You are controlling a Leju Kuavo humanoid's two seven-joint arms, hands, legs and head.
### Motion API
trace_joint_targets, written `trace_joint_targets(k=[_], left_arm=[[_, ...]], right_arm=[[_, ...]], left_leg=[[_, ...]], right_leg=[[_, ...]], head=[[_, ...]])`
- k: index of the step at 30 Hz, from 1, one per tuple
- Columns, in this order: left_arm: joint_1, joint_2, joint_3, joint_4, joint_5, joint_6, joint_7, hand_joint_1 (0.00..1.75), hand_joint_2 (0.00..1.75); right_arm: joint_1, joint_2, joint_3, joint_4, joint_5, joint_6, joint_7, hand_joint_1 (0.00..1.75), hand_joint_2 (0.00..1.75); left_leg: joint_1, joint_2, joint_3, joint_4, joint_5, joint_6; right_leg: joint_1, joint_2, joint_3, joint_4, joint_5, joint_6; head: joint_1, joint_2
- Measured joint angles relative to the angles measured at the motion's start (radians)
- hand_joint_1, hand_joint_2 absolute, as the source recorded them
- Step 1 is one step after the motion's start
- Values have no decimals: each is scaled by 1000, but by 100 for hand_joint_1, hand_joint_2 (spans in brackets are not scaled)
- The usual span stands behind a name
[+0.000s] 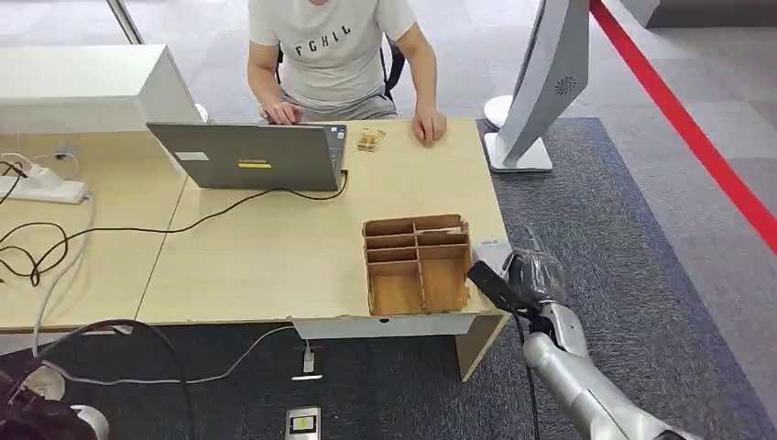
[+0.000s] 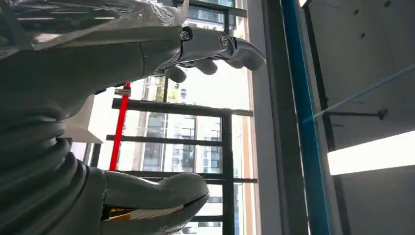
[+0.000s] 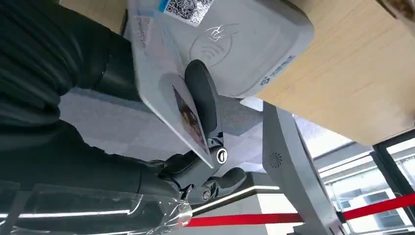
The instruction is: Pass the card to the sensor for recognition and then transmit it.
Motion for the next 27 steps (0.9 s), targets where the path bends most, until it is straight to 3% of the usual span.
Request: trace_joint_targets(k=[9,19,27], left_arm=[[-1,-1,-8,9,24,0,-30,0,175],[-3,-2,-10,26,61,0,-64,0,175],[-21,-2,-13,39,74,0,-58,0,175]], right_arm=[[-22,-32,-28,-63,36,-23,40,175,175],[-25,-83,-79,-244,95,-22,105,175,175],[-64,-72,-79,-325,148,-2,84,175,175]], left_leg=[[0,0,0,0,0,0],[0,0,0,0,0,0],[0,0,0,0,0,0]], right_leg=[[0,0,0,0,0,0],[0,0,0,0,0,0],[0,1,0,1,0,0]], head=[[0,0],[0,0],[0,0]])
